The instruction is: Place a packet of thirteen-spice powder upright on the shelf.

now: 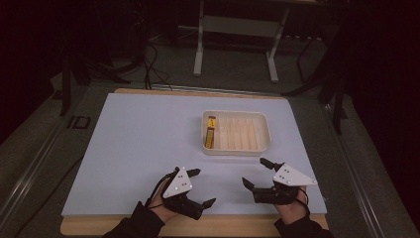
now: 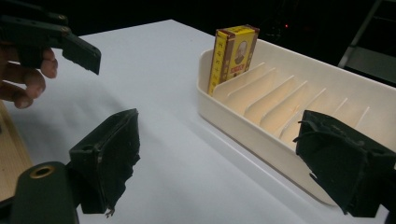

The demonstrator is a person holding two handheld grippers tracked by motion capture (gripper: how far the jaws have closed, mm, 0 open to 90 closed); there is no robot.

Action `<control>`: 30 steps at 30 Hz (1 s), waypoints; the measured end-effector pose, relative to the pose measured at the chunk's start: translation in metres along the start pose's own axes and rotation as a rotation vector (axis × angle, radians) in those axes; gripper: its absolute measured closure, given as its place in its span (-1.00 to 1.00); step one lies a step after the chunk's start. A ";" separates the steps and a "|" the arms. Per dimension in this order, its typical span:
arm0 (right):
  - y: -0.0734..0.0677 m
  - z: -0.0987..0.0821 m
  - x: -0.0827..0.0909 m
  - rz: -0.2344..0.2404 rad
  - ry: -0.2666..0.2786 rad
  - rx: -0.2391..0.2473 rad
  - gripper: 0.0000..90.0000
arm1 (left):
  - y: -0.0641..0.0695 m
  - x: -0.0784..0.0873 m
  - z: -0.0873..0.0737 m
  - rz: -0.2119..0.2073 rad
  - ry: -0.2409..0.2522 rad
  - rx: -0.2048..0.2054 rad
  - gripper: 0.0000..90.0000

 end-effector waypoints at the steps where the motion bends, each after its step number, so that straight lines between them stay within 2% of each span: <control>1: 0.000 0.000 0.000 0.000 0.001 0.001 -0.70 | -0.001 0.000 -0.001 0.001 -0.001 0.001 -0.91; 10: 0.001 -0.003 -0.001 0.003 -0.008 0.005 -0.70 | -0.008 -0.002 -0.010 0.004 -0.026 0.005 -0.91; 12: 0.000 -0.005 -0.001 0.006 -0.012 0.007 -0.70 | -0.009 -0.004 -0.014 0.024 -0.036 -0.015 -0.91; 17: -0.001 -0.006 -0.003 0.013 -0.016 0.012 -0.70 | -0.011 -0.006 -0.017 0.041 -0.034 -0.001 -0.91; 18: -0.001 -0.007 -0.004 0.016 -0.017 0.014 -0.70 | -0.011 -0.007 -0.018 0.052 -0.038 -0.017 -0.90; 20: 0.001 -0.007 -0.003 0.013 -0.015 0.012 -0.70 | -0.012 -0.008 -0.019 0.059 -0.048 -0.023 -0.90; 24: 0.003 -0.008 -0.003 0.009 -0.014 0.006 -0.70 | -0.013 -0.008 -0.020 0.058 -0.048 -0.015 -0.90; 25: 0.003 -0.009 -0.003 0.010 -0.017 0.006 -0.70 | -0.016 -0.007 -0.019 0.066 -0.033 -0.002 -0.90; 30: 0.002 -0.010 -0.005 0.017 -0.020 0.007 -0.70 | -0.020 -0.005 -0.018 0.089 -0.024 0.005 -0.90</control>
Point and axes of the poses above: each handheld gripper's, and its own axes: x roughly backward along the jaws, z roughly out of its top, y roughly to its right, the point moved 5 cm from there along -x, roughly forward along the jaws, and after that the axes turned 10 degrees about x, right-handed, at the moved point
